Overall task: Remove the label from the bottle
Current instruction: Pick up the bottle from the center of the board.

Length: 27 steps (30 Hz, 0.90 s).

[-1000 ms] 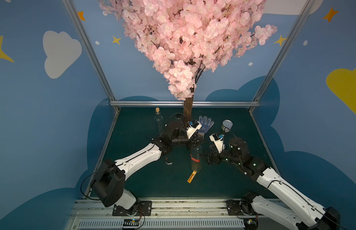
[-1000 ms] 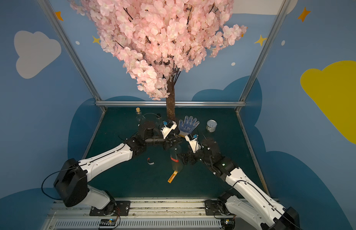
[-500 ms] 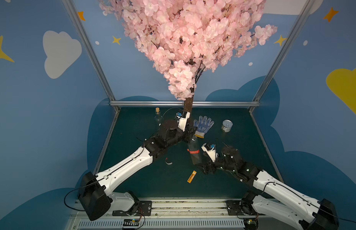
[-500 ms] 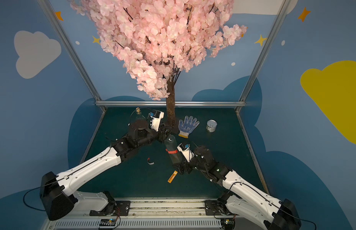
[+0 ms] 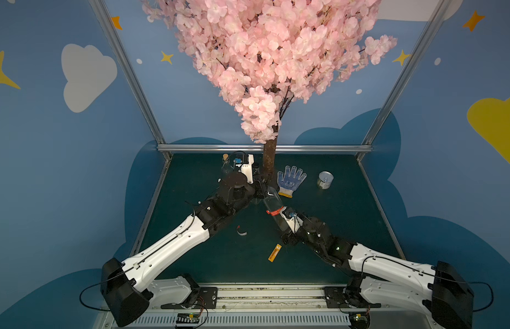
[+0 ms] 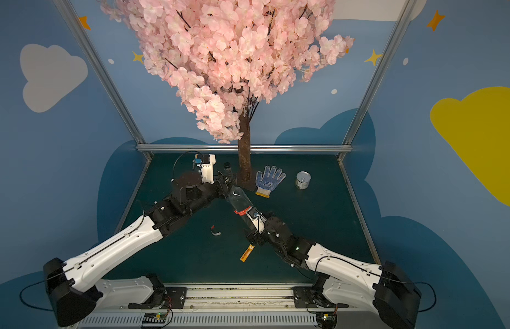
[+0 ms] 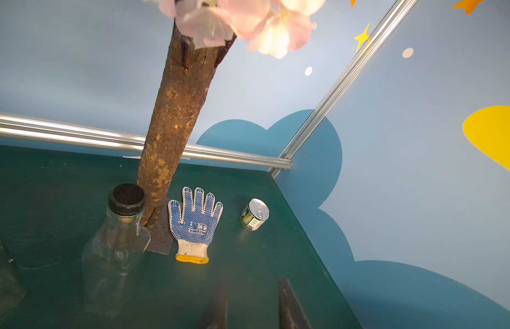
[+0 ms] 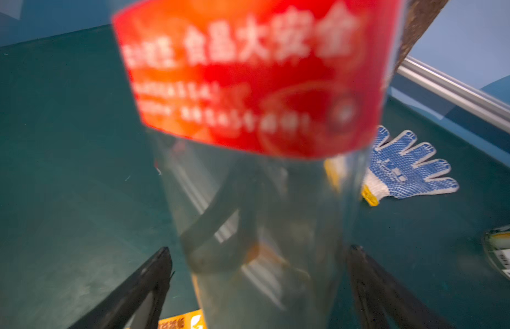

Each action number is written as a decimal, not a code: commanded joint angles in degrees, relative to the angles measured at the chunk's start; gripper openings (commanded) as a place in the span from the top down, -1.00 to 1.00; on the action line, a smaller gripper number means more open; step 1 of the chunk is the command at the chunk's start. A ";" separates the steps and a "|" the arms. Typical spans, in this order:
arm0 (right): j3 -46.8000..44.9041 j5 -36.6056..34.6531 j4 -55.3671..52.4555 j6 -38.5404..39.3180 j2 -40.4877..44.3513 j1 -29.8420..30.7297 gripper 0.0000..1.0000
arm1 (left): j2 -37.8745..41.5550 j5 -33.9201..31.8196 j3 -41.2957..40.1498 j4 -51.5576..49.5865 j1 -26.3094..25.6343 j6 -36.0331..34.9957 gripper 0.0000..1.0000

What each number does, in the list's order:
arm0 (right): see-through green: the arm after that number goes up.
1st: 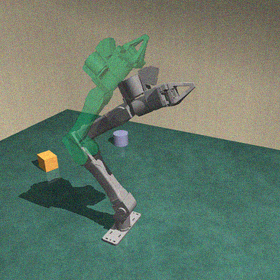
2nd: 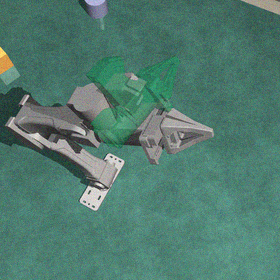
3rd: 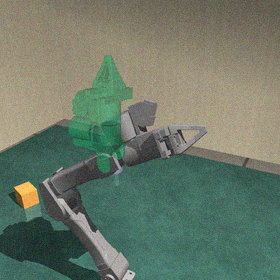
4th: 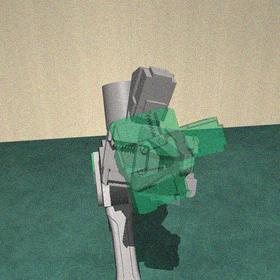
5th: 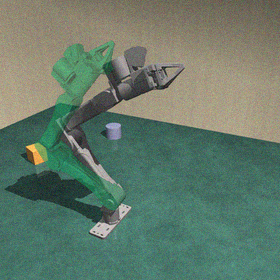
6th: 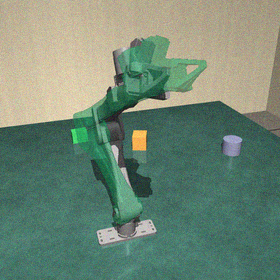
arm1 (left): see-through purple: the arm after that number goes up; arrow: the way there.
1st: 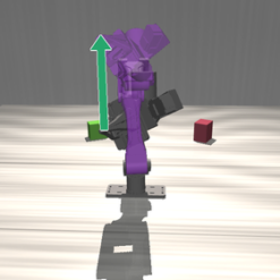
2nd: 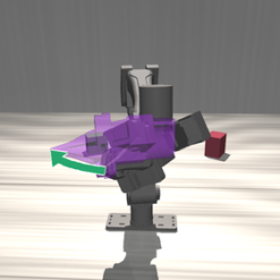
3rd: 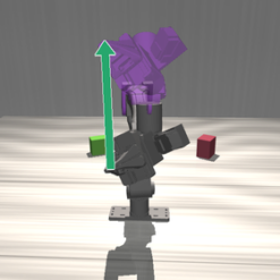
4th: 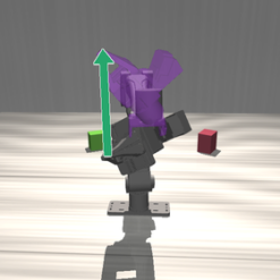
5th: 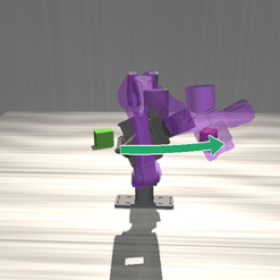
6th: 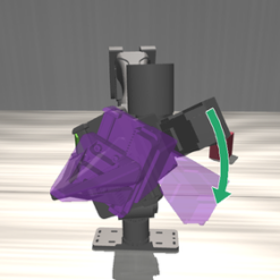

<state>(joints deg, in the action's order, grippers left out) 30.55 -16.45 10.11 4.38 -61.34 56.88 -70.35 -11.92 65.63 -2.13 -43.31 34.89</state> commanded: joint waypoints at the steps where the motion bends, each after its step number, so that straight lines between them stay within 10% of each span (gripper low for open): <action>1: 1.37 -5.29 6.39 2.84 -0.72 0.38 -0.90 | 2.13 -0.49 0.49 3.45 -0.29 3.61 0.95; 12: 1.51 -8.56 10.76 5.43 -2.03 0.55 -0.53 | 2.13 0.78 0.12 4.02 -0.13 5.54 0.95; 27: 2.01 -5.29 7.06 4.93 -0.04 0.33 0.91 | 1.48 5.37 -2.26 7.76 0.74 5.96 0.94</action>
<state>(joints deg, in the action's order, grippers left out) 30.96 -22.92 17.10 11.94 -63.11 57.71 -69.63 -11.20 63.44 0.64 -42.65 40.34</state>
